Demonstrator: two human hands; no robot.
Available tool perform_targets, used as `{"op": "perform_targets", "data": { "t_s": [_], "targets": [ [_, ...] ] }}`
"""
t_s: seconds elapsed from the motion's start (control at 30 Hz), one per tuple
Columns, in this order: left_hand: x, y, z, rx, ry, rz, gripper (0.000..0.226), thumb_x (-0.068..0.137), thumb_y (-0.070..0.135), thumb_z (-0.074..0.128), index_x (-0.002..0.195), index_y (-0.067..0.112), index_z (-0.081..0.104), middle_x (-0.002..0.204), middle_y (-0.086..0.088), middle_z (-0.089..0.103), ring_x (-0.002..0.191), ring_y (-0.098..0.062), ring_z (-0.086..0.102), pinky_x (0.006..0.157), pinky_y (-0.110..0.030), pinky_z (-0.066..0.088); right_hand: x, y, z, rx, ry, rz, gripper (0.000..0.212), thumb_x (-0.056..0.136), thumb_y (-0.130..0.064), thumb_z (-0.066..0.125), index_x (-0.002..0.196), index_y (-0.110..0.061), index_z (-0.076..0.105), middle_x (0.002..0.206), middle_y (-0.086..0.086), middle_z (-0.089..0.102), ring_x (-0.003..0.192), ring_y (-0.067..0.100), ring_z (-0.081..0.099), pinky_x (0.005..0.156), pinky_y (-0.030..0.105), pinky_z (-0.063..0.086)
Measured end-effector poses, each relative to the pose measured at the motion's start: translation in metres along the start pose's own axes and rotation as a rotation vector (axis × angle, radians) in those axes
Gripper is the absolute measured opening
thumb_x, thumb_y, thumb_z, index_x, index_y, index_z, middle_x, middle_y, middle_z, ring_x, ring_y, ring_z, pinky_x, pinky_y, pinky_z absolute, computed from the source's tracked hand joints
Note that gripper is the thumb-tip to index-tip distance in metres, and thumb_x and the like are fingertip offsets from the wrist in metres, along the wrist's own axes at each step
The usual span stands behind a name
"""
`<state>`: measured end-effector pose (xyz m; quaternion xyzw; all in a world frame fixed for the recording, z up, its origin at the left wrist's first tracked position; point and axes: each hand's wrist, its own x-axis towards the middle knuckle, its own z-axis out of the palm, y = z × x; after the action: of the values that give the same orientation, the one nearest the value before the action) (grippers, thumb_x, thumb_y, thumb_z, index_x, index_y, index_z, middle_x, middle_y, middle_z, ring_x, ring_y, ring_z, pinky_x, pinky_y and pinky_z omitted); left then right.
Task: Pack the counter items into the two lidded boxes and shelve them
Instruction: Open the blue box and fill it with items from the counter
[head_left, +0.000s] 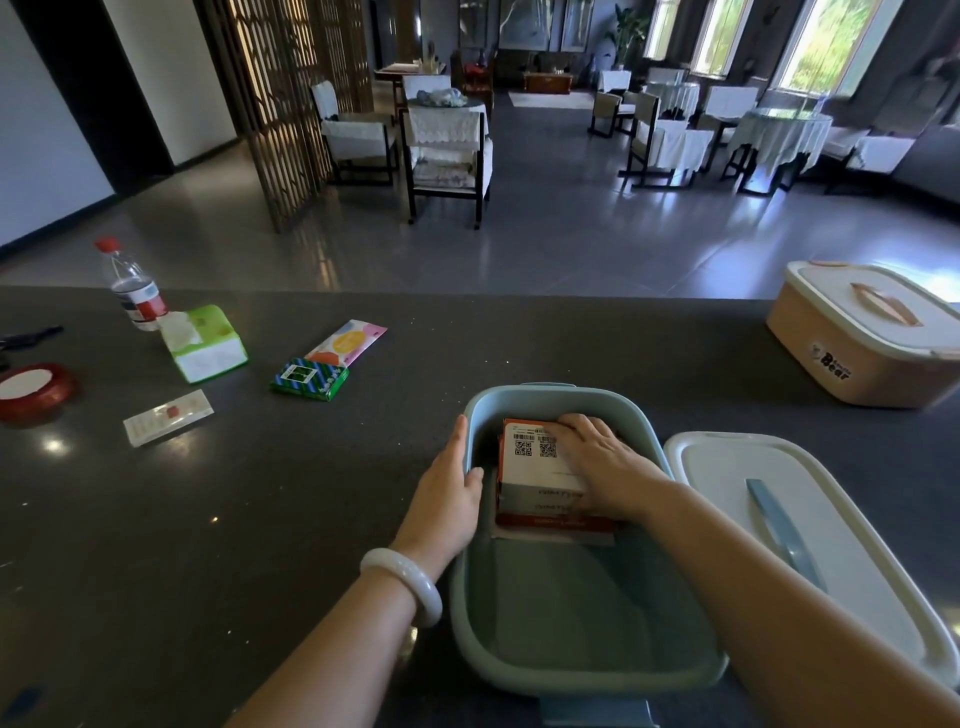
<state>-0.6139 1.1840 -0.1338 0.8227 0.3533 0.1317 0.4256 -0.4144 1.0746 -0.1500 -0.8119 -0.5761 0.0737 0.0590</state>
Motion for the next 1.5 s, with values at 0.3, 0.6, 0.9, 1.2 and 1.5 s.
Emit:
{"op": "perform_targets", "data": {
  "t_s": [0.3, 0.6, 0.9, 1.2, 1.5],
  "targets": [
    [0.002, 0.000, 0.001, 0.012, 0.009, -0.024, 0.064, 0.102, 0.024, 0.043, 0.154, 0.032, 0.006, 0.144, -0.010, 0.046, 0.124, -0.024, 0.053, 0.103, -0.043, 0.044, 0.001, -0.001, -0.004, -0.094, -0.028, 0.029, 0.111, 0.067, -0.042, 0.081, 0.151, -0.016, 0.013, 0.150, 0.000, 0.019, 0.142, 0.020, 0.017, 0.118, 0.035, 0.021],
    [0.004, -0.003, 0.005, 0.005, 0.029, -0.011, 0.063, 0.101, 0.022, 0.043, 0.154, 0.031, 0.010, 0.149, -0.008, 0.041, 0.131, -0.022, 0.046, 0.105, -0.033, 0.038, 0.004, -0.015, -0.003, -0.037, -0.054, -0.205, 0.104, 0.070, -0.051, 0.077, 0.149, -0.044, 0.010, 0.152, -0.007, 0.012, 0.145, 0.016, 0.007, 0.119, 0.037, 0.014],
    [0.003, -0.004, 0.006, 0.003, 0.031, -0.007, 0.062, 0.102, 0.023, 0.043, 0.154, 0.032, 0.010, 0.152, -0.007, 0.037, 0.135, -0.023, 0.042, 0.108, -0.033, 0.034, 0.017, -0.034, 0.005, 0.047, -0.087, -0.243, 0.065, 0.086, -0.023, 0.066, 0.141, -0.042, 0.038, 0.155, -0.009, 0.013, 0.146, 0.011, 0.001, 0.120, 0.038, 0.013],
    [0.003, -0.005, 0.006, 0.003, 0.038, -0.006, 0.062, 0.102, 0.024, 0.043, 0.154, 0.033, 0.011, 0.151, -0.007, 0.039, 0.134, -0.023, 0.043, 0.105, -0.031, 0.035, 0.020, -0.027, 0.013, 0.076, -0.066, -0.262, 0.065, 0.083, -0.020, 0.071, 0.140, -0.037, 0.043, 0.155, -0.009, 0.014, 0.145, 0.013, 0.005, 0.118, 0.033, 0.013],
    [0.002, -0.005, 0.006, -0.007, 0.032, -0.018, 0.062, 0.102, 0.025, 0.043, 0.153, 0.035, 0.010, 0.151, -0.006, 0.039, 0.133, -0.021, 0.044, 0.104, -0.032, 0.037, 0.018, -0.025, 0.011, 0.080, -0.112, -0.261, 0.068, 0.085, -0.024, 0.069, 0.142, -0.042, 0.038, 0.156, -0.012, 0.011, 0.146, 0.013, 0.003, 0.120, 0.042, 0.016]
  ]
}}
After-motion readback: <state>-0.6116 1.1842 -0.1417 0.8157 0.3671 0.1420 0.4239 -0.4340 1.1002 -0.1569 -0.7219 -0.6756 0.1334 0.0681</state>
